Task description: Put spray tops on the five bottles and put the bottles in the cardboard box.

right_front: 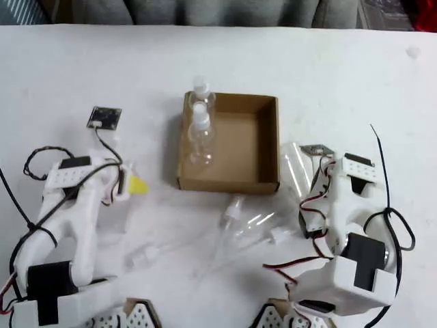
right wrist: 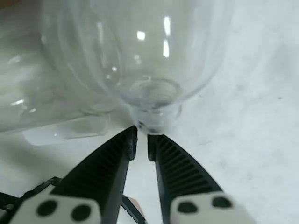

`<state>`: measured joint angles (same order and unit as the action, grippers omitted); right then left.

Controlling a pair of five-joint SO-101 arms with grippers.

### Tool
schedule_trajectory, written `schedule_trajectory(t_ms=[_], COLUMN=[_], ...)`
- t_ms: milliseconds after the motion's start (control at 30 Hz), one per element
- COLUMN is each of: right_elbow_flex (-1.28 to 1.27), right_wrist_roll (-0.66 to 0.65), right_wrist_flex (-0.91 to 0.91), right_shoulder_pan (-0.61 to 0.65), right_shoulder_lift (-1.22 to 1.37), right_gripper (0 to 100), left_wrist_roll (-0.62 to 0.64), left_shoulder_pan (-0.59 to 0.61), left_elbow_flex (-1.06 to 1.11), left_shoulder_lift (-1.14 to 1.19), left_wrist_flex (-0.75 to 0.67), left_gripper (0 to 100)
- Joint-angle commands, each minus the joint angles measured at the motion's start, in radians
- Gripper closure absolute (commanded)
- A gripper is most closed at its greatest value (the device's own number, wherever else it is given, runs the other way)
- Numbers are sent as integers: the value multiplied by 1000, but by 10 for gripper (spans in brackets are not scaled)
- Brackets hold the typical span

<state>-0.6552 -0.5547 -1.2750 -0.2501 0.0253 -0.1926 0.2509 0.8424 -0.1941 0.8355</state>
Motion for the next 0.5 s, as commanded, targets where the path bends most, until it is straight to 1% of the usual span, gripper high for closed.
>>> schedule_trajectory(t_ms=[0,133,233,333,467], right_elbow_flex=[0,0,0,0,0], right_wrist_roll=[-3,-3,-3,-3,-3], right_wrist_flex=[4,4,2,2,2], right_shoulder_pan=[4,4,4,4,4], right_shoulder_lift=[-35,-35,-35,-35,-35], right_gripper=[983,983,983,983,983], left_wrist_roll=[6,5,5,6,6], left_shoulder_pan=[8,5,4,4,2], left_elbow_flex=[-34,-52,-89,-176,-256], left_shoulder_lift=[-50,-45,1,84,176], left_wrist_flex=[-44,-51,-40,32,68], left_gripper=[661,661,661,661,663])
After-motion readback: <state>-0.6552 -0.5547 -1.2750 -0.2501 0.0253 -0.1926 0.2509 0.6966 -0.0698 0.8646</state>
